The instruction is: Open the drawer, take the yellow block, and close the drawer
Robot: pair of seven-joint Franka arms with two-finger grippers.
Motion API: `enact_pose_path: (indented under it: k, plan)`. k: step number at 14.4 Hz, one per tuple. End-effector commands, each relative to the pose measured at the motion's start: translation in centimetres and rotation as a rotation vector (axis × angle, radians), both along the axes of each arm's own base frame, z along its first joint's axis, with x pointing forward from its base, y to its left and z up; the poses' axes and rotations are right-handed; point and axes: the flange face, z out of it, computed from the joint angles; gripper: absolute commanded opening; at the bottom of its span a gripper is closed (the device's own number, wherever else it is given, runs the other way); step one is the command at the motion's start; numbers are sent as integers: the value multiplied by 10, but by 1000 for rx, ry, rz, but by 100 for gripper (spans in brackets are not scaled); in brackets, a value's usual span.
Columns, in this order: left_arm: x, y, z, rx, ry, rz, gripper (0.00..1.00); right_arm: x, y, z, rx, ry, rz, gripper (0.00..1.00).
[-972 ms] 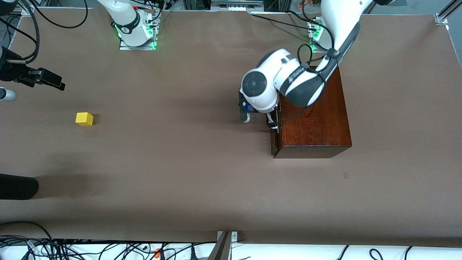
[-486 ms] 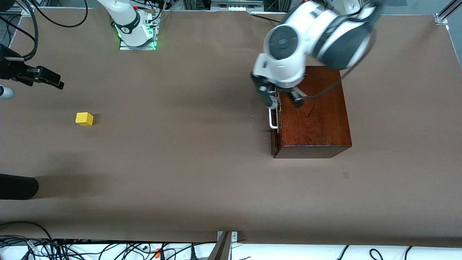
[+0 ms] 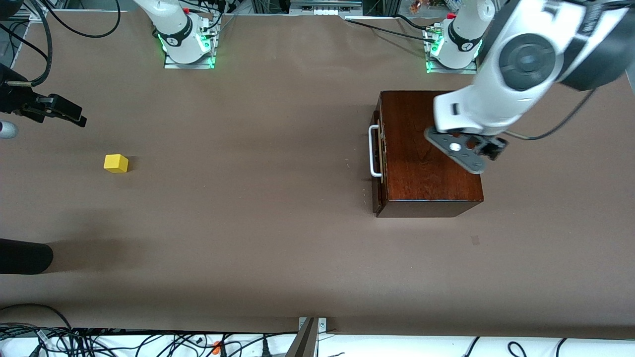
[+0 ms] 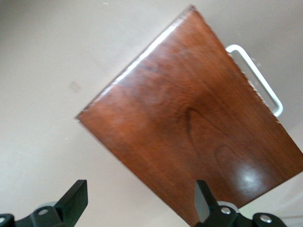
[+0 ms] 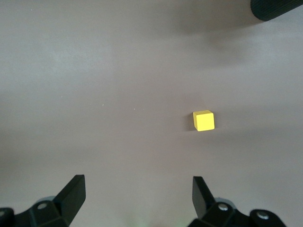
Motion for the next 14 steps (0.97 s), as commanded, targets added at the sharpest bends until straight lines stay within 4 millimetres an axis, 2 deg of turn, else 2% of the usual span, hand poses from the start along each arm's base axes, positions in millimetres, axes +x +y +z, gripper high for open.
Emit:
enact_pose_path:
  k: [1,3,5,6,7,9,11,14]
  plan:
    - [11,45,25,-54,-27,104,100,-3,-2,-1,1,5,14,100]
    - [10,75,39,-102,-44,205,100,-3,-3,3,-6,-4,8,100]
    - [9,117,52,-158,-60,332,100,-2,-3,2,-6,-2,12,100]
    - [3,132,51,-158,-56,367,100,-2,-2,2,-6,-4,13,100]
    - [-7,143,59,-155,-93,388,100,-2,-2,3,-1,-9,11,100]
    - [-26,152,67,-164,-167,433,100,-1,-4,3,2,-10,5,100]
    - [-35,165,76,-149,-196,510,100,-1,-5,2,1,-7,7,100]
    - [-35,169,65,-124,-180,518,100,0,-5,0,3,-4,7,100]
